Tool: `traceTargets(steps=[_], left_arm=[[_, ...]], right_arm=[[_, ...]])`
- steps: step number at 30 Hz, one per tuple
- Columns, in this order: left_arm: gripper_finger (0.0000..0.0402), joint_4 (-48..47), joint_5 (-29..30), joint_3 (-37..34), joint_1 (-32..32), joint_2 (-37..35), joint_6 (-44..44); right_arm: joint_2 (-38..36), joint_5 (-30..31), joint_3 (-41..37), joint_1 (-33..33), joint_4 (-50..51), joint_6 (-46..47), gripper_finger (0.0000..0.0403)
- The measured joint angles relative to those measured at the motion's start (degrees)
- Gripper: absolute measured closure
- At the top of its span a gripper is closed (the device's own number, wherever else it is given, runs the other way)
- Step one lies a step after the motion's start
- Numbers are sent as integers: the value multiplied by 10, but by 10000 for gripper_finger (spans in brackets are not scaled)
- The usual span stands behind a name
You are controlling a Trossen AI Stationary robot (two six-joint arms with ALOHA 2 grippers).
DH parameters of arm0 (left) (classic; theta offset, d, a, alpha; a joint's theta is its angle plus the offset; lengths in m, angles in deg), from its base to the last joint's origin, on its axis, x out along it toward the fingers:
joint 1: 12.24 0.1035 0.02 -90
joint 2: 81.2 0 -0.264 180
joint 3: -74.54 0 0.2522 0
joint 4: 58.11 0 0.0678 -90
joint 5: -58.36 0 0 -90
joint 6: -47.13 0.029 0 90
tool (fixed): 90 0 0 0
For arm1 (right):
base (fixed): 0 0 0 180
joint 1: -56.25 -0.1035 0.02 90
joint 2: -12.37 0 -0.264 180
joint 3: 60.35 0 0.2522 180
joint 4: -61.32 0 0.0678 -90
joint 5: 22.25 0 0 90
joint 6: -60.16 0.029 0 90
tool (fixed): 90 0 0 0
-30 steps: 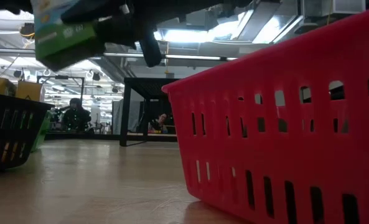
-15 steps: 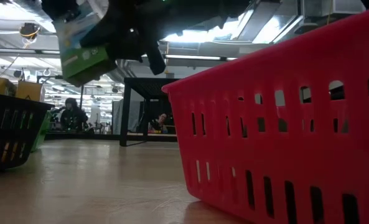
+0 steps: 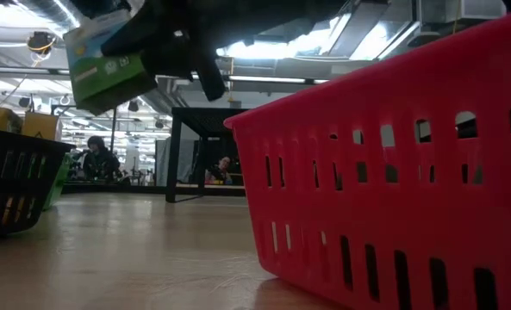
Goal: Pick & Place Office Desk Supplies
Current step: Put the yellow crayon box into the green bin
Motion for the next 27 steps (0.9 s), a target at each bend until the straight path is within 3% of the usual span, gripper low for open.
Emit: traceTargets(steps=[5,16,27], left_arm=[[219,-45,48,40,0,-5,5],[219,-69,22,41,-30,45,-15],[220,-72,35,41,-38,64,-15]], right_arm=[[0,2,4,-7,4,-10,301],[0,13,5,0,9,-13,301],[0,13,5,2,17,-13,301]])
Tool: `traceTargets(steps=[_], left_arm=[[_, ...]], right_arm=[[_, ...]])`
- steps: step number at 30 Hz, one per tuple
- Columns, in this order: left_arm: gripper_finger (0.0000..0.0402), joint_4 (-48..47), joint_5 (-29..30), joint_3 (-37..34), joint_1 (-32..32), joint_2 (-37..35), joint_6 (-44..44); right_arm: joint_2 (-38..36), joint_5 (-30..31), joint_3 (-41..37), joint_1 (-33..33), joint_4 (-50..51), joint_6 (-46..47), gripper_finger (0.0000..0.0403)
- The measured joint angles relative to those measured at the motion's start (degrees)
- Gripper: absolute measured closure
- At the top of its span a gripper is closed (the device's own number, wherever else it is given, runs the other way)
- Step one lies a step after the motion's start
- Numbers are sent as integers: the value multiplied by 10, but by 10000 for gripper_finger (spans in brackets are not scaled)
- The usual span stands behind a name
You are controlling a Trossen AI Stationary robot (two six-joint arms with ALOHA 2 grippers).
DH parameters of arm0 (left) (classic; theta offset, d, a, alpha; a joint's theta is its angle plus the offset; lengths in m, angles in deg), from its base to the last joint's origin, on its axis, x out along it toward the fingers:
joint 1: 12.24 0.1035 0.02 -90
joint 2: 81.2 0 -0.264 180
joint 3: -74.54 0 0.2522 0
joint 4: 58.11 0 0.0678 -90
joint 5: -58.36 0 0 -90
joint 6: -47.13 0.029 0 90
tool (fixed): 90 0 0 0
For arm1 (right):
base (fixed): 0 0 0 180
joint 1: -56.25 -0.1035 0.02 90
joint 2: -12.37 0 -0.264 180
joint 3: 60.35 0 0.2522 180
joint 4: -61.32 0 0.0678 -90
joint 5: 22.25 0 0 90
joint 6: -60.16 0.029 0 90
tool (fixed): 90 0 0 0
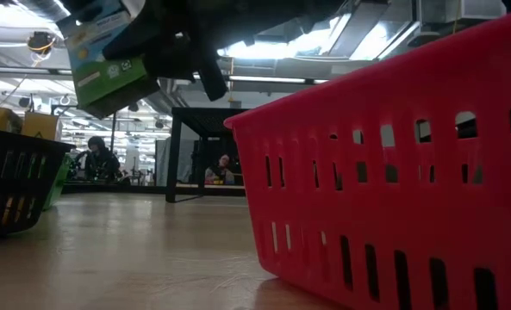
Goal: Pick & Place Office Desk Supplies
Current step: Put the yellow crayon box into the green bin
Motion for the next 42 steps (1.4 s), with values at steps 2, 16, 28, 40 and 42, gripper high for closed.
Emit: traceTargets(steps=[2,16,28,40,42], left_arm=[[223,0,3,0,0,-3,0],[289,-16,19,0,0,-6,26],[361,-16,21,12,0,-6,84],[399,-80,39,12,-4,-9,108],[399,-100,43,12,-4,-11,101]], right_arm=[[0,0,0,0,-2,0,301],[0,0,0,0,-4,-1,301],[0,-10,0,4,-5,-1,301],[-1,-3,1,1,-21,-8,161],[-3,-3,1,-1,-17,-7,122]])
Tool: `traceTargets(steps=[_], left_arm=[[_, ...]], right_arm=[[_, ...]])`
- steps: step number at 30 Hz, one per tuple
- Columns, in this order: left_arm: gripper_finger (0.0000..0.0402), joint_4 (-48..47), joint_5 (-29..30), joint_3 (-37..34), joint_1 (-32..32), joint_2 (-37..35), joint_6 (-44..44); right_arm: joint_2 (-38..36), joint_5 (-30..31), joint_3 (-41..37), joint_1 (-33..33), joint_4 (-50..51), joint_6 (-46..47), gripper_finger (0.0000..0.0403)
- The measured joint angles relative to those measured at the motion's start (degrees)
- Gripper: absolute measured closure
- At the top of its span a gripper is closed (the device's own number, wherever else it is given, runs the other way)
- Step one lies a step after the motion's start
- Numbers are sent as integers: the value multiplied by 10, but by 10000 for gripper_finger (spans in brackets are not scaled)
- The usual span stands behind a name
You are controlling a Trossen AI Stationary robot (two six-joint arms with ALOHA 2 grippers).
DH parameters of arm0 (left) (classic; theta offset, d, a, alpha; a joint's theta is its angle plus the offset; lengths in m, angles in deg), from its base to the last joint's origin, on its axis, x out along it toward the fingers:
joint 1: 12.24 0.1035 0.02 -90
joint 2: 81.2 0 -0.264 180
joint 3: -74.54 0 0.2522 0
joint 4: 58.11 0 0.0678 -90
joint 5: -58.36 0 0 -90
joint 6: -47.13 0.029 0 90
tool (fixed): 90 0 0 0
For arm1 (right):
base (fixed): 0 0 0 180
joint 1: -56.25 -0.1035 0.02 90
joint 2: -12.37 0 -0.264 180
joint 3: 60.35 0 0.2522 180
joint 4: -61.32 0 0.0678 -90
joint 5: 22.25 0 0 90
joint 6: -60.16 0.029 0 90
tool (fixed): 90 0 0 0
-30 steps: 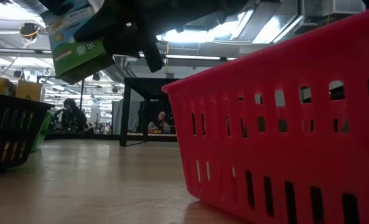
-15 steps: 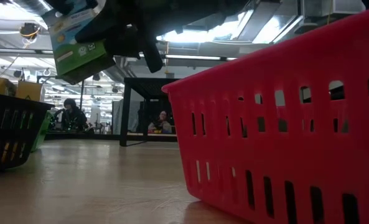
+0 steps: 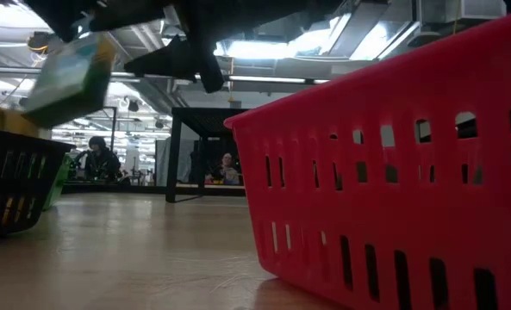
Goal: Pick & Place Office Desk Supplies
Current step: Put the yellow crayon box into the green bin
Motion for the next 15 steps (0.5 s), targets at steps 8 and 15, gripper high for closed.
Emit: traceTargets(steps=[8,15], left_arm=[[400,-41,5,11,-17,-31,-16],[400,-48,23,86,-49,-28,-20]], right_arm=[[-23,7,0,2,13,4,105],[-24,7,0,4,14,7,135]])
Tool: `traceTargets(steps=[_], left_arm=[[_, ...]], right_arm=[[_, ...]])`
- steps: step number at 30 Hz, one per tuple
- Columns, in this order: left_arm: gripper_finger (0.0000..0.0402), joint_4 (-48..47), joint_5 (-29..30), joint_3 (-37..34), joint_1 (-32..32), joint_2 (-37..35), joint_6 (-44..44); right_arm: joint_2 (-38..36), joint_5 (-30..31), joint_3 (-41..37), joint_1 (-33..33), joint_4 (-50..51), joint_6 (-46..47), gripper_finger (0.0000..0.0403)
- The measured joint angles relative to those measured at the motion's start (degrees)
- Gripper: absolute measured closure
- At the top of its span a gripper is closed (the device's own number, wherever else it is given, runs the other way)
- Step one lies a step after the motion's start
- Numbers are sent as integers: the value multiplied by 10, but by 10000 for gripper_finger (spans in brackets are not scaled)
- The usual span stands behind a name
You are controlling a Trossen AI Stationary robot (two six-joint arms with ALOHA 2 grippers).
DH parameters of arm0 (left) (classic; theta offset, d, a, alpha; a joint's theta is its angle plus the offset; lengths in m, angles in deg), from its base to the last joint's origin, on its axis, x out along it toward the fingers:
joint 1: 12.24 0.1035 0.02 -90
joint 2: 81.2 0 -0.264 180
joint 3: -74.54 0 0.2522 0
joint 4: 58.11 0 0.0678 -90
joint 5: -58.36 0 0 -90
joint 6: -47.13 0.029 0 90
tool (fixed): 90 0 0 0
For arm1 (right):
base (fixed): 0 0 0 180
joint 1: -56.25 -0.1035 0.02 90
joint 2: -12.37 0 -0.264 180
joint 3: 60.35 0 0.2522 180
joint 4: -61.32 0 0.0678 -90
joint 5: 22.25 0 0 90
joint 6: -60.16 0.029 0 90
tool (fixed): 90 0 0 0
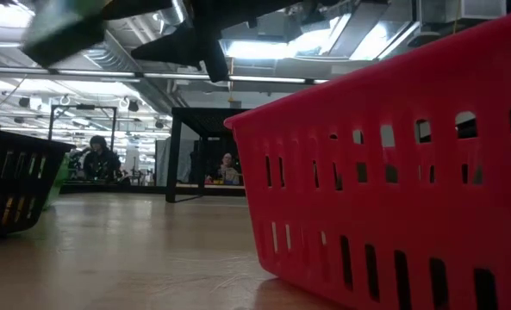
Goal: Pick & Place Office Desk Supplies
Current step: Put the yellow crayon box into the green bin
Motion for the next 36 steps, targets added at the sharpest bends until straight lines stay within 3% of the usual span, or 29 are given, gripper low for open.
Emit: traceTargets(steps=[8,24,36], left_arm=[[400,-105,2,23,-7,18,-33],[399,-147,17,22,-109,55,-150],[400,-133,104,-94,-118,66,-141]], right_arm=[[0,-11,0,0,4,0,142],[0,-18,-1,0,5,-17,143],[0,-18,-1,-3,1,-15,143]])
